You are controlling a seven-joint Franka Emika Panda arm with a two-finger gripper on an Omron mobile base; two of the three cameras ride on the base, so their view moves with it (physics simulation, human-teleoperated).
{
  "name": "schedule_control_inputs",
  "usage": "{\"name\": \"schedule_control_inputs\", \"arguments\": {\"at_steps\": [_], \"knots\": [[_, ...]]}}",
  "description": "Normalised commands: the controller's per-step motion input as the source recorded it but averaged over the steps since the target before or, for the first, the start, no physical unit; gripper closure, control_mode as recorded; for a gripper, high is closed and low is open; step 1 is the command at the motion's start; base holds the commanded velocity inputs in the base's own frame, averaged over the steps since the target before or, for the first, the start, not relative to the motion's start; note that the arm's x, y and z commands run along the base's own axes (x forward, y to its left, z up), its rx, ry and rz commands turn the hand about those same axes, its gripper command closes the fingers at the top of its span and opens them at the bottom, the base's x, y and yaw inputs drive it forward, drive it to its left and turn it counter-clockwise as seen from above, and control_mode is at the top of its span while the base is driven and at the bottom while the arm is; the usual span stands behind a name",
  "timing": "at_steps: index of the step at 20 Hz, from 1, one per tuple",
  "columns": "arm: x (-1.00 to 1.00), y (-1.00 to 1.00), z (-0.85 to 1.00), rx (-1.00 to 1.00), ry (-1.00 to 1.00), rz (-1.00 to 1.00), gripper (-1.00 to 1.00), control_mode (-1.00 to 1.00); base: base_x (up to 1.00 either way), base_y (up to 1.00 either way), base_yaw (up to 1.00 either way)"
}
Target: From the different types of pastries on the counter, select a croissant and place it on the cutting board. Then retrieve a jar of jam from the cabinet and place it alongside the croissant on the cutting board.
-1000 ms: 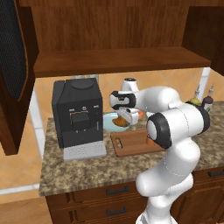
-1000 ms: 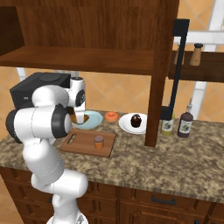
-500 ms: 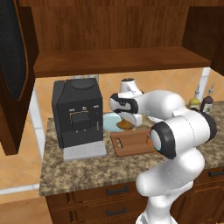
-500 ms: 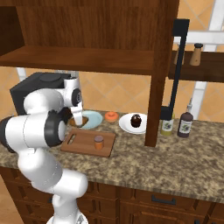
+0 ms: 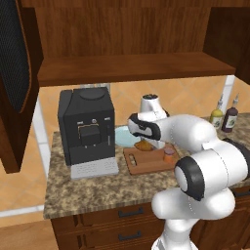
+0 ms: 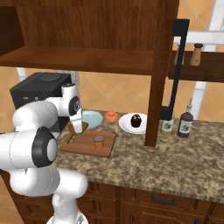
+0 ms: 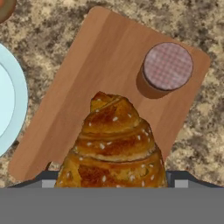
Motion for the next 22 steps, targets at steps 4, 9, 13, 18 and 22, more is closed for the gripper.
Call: {"name": "schedule_control_inputs", "arguments": {"at_steps": [4,9,13,18,22], "knots": [[-0.19,0.00,0.00,0.00,-0.10,0.04,1.00,-1.00,0.00,0.00,0.00],[-0.10,-0.06,0.00,0.00,-0.14,0.19,1.00,-1.00,0.00,0.00,0.00],[0.00,-0.33,0.00,0.00,-0.04,0.34,1.00,-1.00,0.00,0.00,0.00],[0.03,-0.15,-0.01,0.00,0.00,0.28,1.00,-1.00,0.00,0.00,0.00],[0.00,0.11,-0.07,-0.07,0.05,0.11,1.00,-1.00,0.00,0.00,0.00]]}}
